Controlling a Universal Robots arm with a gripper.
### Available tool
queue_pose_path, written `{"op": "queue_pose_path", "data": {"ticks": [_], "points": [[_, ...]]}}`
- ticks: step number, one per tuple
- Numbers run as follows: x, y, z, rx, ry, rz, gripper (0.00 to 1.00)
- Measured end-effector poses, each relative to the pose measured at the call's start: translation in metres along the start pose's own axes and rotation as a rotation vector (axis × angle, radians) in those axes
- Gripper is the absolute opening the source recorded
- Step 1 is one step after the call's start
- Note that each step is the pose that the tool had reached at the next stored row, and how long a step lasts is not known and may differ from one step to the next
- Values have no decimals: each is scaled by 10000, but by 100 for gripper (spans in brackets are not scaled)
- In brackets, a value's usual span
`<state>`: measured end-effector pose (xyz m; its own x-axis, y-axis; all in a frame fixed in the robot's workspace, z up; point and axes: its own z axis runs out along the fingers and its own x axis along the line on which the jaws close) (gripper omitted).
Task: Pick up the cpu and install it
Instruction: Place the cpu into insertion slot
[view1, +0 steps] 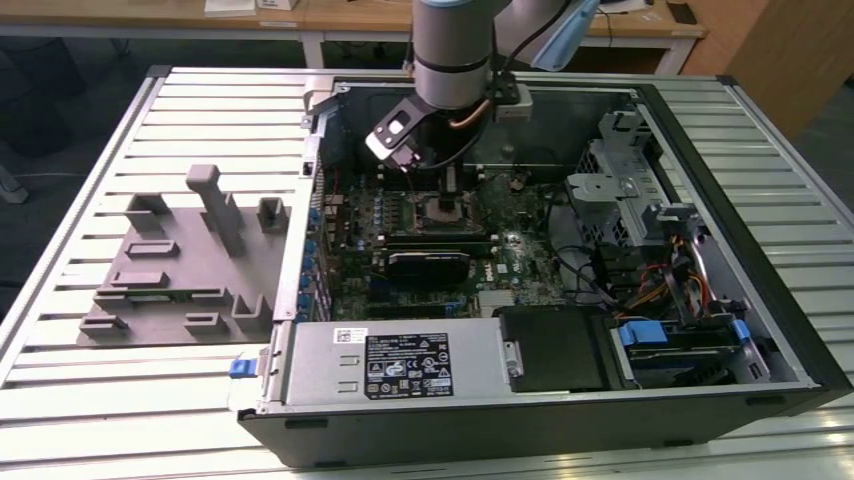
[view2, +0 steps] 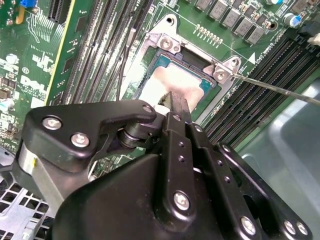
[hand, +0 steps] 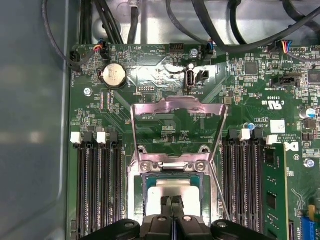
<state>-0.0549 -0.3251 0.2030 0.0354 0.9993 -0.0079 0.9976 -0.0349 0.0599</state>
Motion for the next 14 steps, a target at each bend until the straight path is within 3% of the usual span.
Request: {"op": "queue_pose_path", "data": {"ticks": [14], "points": [[0, -14, 40, 2, -2, 0, 11]]}}
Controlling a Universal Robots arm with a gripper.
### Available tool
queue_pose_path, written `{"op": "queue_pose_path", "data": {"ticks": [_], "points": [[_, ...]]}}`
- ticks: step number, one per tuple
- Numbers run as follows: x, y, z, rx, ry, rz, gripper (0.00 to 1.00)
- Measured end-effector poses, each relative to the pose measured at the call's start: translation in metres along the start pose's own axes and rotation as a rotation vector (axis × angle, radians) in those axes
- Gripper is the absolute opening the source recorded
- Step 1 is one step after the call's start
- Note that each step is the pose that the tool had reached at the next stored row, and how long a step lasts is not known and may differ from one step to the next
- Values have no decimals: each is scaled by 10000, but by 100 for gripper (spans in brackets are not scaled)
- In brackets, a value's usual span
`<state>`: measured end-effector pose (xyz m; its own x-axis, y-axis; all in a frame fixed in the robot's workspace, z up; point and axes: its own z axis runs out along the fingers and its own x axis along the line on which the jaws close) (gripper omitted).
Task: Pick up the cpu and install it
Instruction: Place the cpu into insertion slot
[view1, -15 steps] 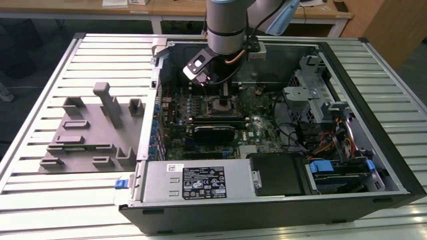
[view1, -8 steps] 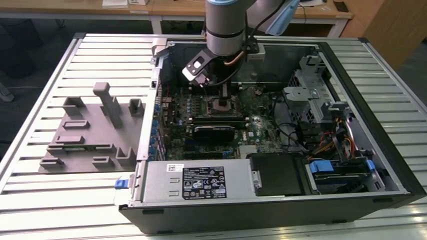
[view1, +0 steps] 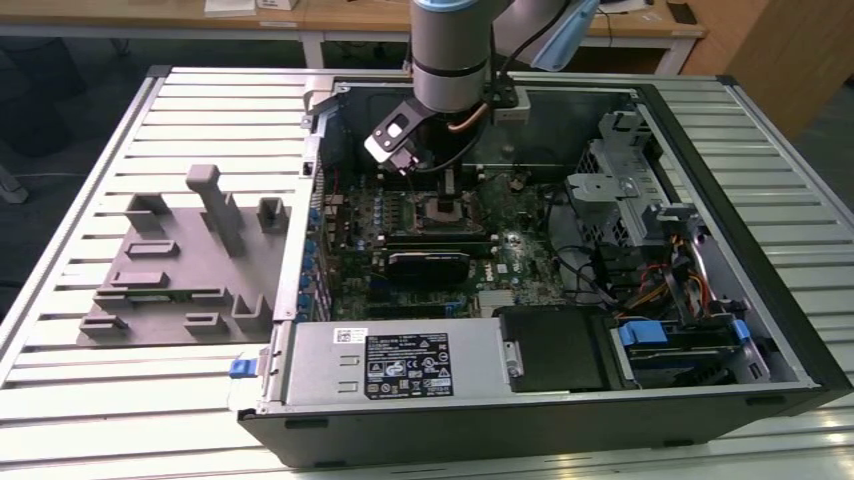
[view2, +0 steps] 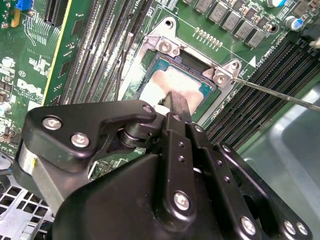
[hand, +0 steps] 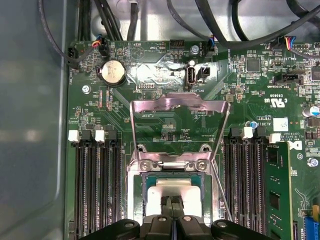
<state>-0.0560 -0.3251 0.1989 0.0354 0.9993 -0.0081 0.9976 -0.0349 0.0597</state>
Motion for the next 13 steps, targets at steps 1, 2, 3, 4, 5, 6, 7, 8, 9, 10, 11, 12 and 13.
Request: {"op": "queue_pose_path", "data": {"ticks": [1, 2, 3, 4, 5, 6, 7, 8, 9, 10, 11, 12, 13], "points": [[0, 0, 0, 0, 0, 0, 11], [0, 0, 1, -1, 0, 0, 11], [0, 0, 1, -1, 1, 0, 11], [0, 0, 2, -2, 2, 0, 11], [0, 0, 2, -2, 3, 0, 11], [0, 0, 2, -2, 2, 0, 11], [0, 0, 2, -1, 2, 0, 11], [0, 0, 4, -1, 2, 0, 11], [0, 0, 6, 0, 1, 0, 11], [0, 0, 6, 0, 1, 1, 11], [0, 0, 6, -1, 0, 1, 11], [0, 0, 6, -1, 1, 0, 11], [1, 0, 5, -2, 3, 0, 11]]}}
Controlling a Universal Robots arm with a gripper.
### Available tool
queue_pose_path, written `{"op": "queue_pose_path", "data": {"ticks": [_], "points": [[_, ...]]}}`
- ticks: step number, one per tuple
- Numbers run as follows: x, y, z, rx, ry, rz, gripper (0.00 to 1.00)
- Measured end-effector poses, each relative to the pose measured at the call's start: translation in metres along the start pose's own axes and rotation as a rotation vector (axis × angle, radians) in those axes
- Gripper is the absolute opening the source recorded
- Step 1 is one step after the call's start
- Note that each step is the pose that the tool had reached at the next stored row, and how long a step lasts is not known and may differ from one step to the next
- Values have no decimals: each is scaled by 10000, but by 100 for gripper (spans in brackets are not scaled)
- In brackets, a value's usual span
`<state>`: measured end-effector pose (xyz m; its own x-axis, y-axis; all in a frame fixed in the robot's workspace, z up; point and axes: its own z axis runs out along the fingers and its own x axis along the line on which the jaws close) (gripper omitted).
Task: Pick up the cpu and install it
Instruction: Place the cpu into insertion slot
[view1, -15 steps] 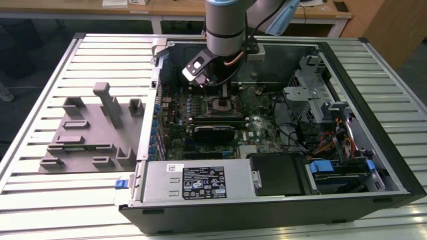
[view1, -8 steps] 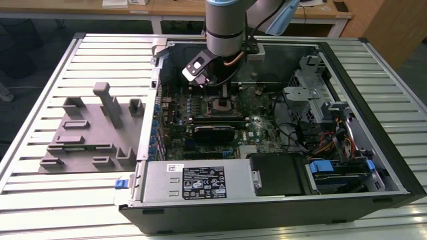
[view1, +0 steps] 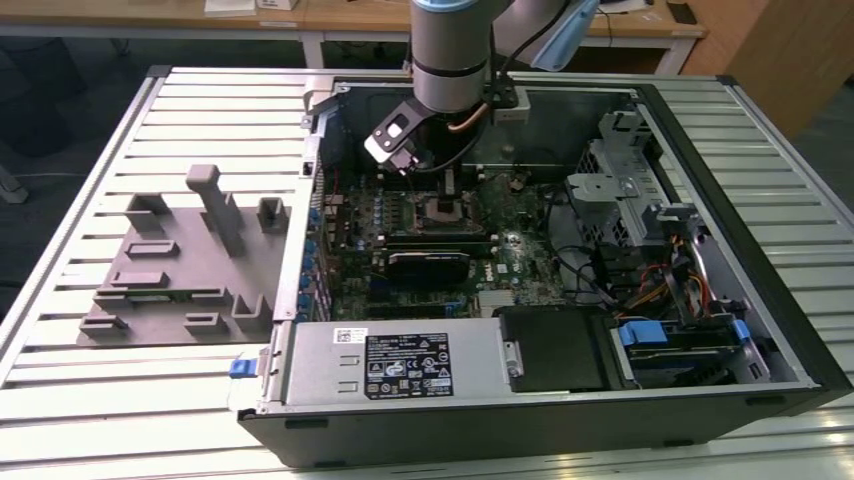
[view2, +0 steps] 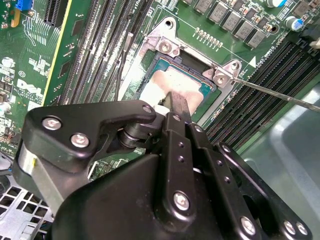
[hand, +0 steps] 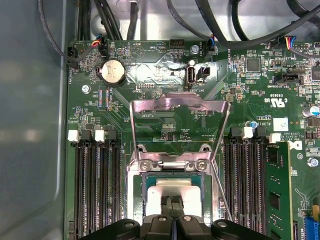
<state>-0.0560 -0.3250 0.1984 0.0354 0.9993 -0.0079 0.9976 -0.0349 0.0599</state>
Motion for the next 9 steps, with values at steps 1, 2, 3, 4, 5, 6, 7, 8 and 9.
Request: {"op": "queue_pose_path", "data": {"ticks": [1, 2, 3, 4, 5, 6, 7, 8, 9], "points": [[0, 0, -2, -3, 2, 1, 11], [1, 1, -7, -7, 9, 1, 11], [1, 2, -17, -5, 5, 1, 11], [0, 2, -28, -1, 0, 0, 11], [0, 2, -37, 0, -2, 0, 11], [0, 3, -48, 0, -2, 0, 11], [0, 4, -61, 0, -2, 0, 11], [0, 5, -77, -1, -1, 0, 11], [-1, 6, -95, -1, -2, 1, 11]]}}
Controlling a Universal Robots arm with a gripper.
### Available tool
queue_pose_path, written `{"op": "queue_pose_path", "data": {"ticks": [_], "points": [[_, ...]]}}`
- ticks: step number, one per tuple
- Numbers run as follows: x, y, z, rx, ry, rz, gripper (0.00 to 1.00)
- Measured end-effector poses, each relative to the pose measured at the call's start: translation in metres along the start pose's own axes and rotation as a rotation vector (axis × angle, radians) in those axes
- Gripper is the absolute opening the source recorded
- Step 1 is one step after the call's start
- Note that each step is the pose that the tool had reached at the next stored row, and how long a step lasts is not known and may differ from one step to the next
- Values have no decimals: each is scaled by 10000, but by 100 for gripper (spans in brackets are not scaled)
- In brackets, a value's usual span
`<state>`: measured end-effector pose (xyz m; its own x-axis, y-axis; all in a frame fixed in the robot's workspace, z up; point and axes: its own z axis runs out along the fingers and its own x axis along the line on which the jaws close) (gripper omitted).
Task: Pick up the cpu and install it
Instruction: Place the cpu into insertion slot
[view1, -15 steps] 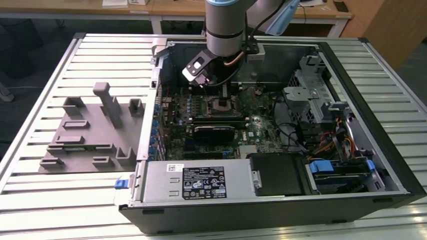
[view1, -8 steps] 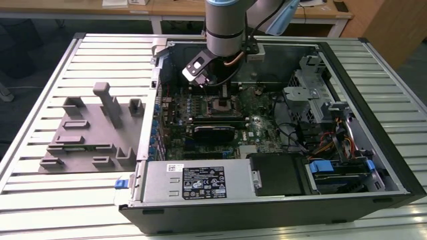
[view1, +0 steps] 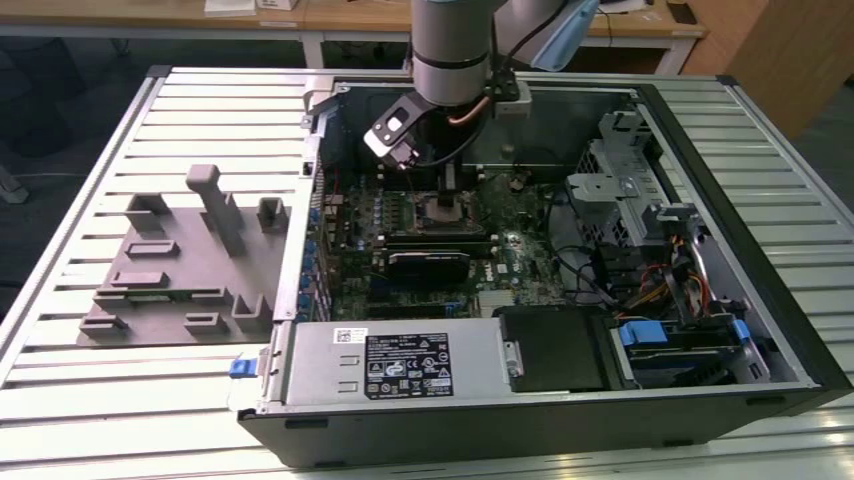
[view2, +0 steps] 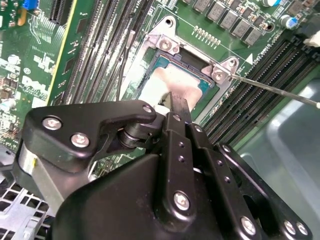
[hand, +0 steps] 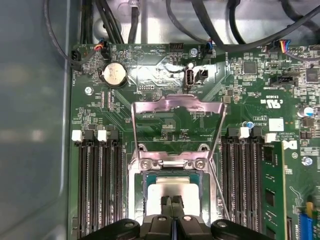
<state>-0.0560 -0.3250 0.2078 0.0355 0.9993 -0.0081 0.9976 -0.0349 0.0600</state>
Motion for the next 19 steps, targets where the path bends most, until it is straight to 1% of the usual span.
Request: {"op": "queue_pose_path", "data": {"ticks": [8, 19], "points": [[-2, 11, -184, 0, -1, -1, 11], [-3, 26, -431, -23, 1, -1, 11]]}}
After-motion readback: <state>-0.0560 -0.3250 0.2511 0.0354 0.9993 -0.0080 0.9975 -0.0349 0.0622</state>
